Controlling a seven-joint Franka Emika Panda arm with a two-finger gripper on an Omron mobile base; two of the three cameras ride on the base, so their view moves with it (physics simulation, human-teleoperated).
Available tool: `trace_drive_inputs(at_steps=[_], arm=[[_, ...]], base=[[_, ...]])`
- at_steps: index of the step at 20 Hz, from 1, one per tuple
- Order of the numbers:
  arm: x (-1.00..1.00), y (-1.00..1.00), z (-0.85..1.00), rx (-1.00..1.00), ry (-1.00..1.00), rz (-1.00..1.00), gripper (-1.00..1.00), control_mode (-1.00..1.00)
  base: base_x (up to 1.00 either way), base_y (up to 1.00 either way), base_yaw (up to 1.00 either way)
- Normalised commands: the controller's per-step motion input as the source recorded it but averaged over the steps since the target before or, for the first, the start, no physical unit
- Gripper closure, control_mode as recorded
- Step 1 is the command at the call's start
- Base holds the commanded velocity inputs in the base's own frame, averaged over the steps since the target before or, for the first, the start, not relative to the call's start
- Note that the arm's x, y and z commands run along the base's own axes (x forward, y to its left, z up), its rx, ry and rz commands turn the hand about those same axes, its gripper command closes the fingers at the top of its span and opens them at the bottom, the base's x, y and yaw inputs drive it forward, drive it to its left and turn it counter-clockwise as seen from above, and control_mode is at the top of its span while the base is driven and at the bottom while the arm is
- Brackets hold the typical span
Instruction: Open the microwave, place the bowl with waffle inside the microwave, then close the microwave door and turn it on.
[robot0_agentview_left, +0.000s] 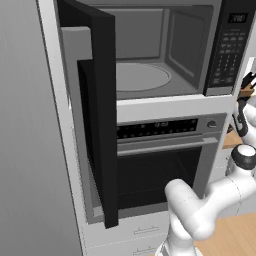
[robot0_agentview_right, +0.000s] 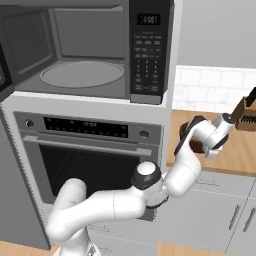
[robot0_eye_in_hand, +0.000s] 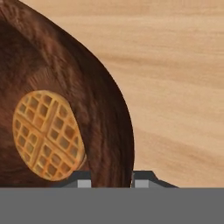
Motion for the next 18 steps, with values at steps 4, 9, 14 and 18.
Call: trace_drive_inputs(at_steps=[4, 9, 14, 18], arm=[[-0.69, -0.31, 0.00, 0.00, 0.00, 0.01, 1.00, -1.00], [-1.00, -0.13, 0.16, -0.01, -0.09, 0.06, 1.00, -1.00], [-1.00, 0.03, 0.39, -0.03, -0.18, 0.00, 1.00, -1.00], [-1.00, 0.12, 0.32, -0.02, -0.14, 0.00, 1.00, -1.00]], base=[[0.00, 0.00, 0.00], [0.00, 0.00, 0.00], [0.00, 0.00, 0.00], [0.00, 0.00, 0.00]])
